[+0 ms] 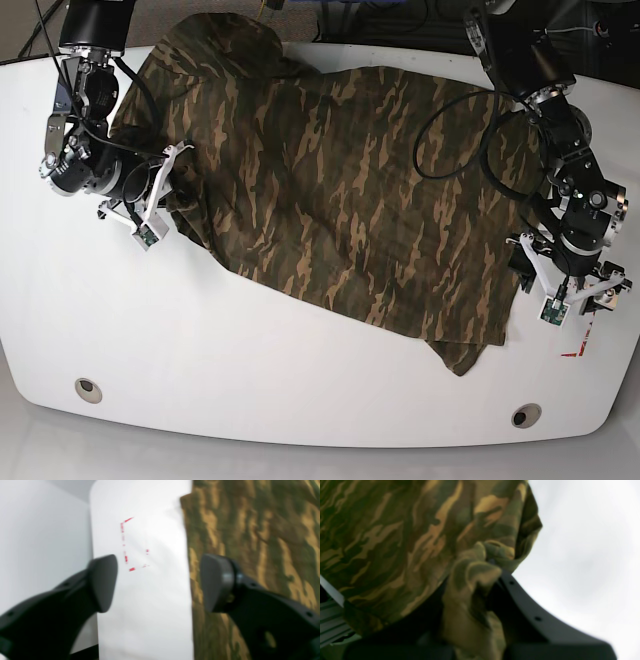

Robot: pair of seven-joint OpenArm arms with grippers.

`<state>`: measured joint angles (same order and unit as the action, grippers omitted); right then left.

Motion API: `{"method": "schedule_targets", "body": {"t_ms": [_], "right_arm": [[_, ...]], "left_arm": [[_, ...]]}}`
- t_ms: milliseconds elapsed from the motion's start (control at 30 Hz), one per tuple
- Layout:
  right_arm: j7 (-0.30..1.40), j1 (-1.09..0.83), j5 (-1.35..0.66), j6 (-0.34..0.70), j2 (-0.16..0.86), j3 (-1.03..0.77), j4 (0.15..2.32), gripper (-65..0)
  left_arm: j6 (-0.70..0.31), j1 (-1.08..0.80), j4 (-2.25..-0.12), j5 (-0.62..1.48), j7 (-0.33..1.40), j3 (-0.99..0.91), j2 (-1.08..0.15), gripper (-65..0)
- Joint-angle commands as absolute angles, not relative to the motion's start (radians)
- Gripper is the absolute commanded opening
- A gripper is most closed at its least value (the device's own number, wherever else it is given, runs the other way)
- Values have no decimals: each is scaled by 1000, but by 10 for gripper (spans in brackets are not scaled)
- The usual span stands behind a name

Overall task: Layout the t-shirt on the table in an organized manner, then fold the t-shirt properly
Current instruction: 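Grasp the hem corners with both grippers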

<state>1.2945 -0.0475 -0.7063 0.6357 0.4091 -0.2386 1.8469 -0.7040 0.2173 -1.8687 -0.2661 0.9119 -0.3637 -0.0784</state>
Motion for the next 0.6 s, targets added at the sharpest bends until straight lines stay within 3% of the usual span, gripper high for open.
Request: {"method": "schedule_targets", "body": {"t_ms": [0, 167, 567], "right_arm": [[1279, -31, -717, 638, 426, -246, 1863, -649], [1267, -31, -717, 638, 426, -246, 1863, -649], [1239, -33, -717, 638, 430, -246, 1862, -649]], "left_arm": [[-698, 272, -1827, -255, 895, -383, -85, -87], [-698, 358, -1652, -254, 895, -449, -87, -21], [-698, 478, -1170, -255, 627, -499, -165, -18]]}}
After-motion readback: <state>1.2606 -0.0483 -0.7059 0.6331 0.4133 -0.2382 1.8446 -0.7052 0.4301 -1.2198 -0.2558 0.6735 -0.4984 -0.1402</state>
